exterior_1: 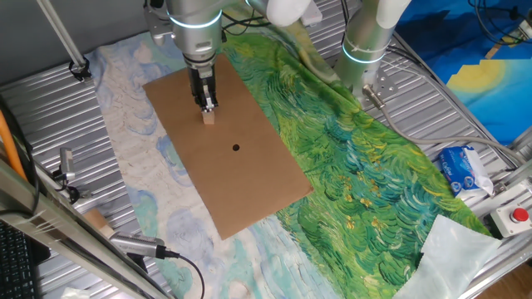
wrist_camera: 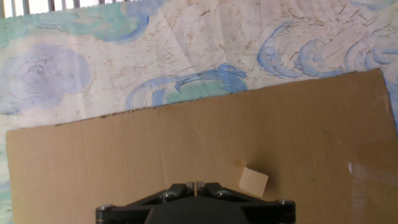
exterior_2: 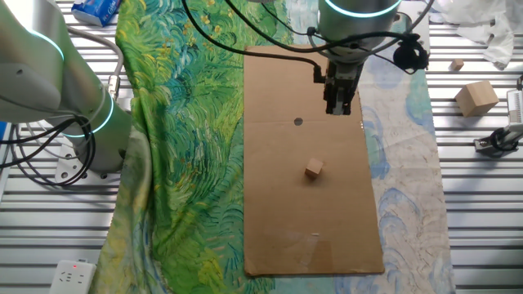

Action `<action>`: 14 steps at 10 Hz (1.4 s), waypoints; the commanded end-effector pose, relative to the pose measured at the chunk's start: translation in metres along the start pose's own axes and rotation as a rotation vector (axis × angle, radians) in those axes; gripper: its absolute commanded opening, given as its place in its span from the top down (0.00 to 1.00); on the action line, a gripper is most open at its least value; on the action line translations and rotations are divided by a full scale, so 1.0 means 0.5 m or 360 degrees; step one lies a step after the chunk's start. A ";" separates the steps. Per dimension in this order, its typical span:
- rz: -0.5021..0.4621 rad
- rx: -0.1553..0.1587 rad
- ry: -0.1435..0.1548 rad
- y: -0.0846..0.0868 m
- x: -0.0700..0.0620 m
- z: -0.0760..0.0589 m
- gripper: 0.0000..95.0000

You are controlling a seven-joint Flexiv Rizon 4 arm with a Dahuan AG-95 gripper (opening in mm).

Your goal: Hold a small block with the gripper and sweep it from left to right on the table

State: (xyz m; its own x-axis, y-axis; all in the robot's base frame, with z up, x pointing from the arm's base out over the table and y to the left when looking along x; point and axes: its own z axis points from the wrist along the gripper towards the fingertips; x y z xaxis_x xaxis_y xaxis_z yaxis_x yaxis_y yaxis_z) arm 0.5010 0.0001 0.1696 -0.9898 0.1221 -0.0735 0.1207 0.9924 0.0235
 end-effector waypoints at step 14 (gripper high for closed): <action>-0.0083 -0.0003 0.0133 -0.135 0.041 0.039 1.00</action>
State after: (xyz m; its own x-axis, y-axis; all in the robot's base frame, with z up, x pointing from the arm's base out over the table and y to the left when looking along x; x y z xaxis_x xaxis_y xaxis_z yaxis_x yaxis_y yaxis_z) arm 0.4739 -0.0650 0.1447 -0.9976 0.0696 0.0049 0.0697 0.9973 0.0232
